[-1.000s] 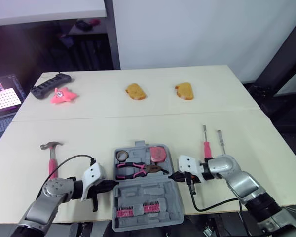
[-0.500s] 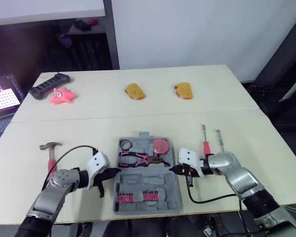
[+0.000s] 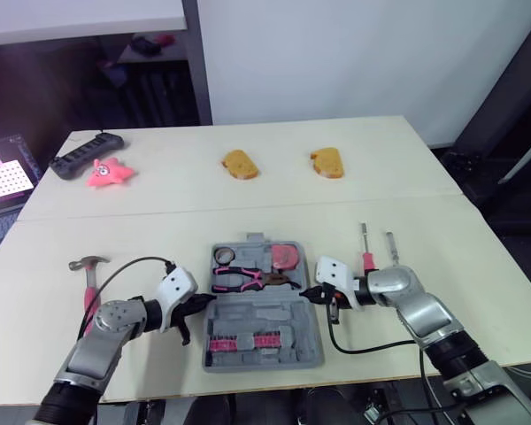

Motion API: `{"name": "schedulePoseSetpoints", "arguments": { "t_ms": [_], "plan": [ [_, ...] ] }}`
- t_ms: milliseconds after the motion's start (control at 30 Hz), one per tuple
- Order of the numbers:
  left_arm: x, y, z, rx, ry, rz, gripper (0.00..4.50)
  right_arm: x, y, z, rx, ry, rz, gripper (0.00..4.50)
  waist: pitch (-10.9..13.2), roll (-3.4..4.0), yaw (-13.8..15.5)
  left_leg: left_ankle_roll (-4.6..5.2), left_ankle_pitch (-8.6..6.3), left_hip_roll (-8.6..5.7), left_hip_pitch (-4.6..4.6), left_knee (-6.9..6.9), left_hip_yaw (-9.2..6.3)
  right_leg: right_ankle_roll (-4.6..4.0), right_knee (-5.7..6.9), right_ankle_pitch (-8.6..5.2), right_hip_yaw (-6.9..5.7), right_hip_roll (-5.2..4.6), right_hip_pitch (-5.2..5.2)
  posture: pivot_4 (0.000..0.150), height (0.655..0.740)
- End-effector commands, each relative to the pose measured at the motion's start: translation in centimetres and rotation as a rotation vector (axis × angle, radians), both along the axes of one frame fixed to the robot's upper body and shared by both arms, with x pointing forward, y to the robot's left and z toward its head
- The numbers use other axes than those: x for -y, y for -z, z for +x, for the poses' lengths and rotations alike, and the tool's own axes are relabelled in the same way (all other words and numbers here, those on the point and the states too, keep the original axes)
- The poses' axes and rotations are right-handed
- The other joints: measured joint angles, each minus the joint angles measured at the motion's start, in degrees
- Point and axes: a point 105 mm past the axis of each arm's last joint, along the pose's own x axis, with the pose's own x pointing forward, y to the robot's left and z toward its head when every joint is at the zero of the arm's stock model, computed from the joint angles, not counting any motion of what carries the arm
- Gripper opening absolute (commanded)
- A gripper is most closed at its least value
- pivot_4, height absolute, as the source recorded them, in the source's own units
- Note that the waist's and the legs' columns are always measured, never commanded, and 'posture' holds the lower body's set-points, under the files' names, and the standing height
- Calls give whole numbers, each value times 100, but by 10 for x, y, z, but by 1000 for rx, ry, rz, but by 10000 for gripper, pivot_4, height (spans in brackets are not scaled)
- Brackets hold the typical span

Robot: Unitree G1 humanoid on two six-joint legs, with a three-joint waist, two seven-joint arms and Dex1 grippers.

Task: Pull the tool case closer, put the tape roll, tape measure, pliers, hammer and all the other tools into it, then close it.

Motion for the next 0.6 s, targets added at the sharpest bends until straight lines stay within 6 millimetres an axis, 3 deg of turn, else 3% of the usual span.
{"name": "schedulePoseSetpoints", "arguments": {
  "t_ms": [33, 600],
  "plan": [
    [9, -11, -1, 51, 33, -14, 476, -21, -2, -3, 4, -40, 48, 0, 0, 0, -3, 0, 0, 0, 0, 0, 0, 0, 0, 0, 0, 0, 0, 1500, 7400],
    [5, -12, 7, 61, 11, -1, 476, -11, 4, -2, -13, -5, 31, 0, 0, 0, 1, 0, 0, 0, 1, 0, -1, 0, 1, 0, 0, 1, 0, 1500, 7400]
  ]
}}
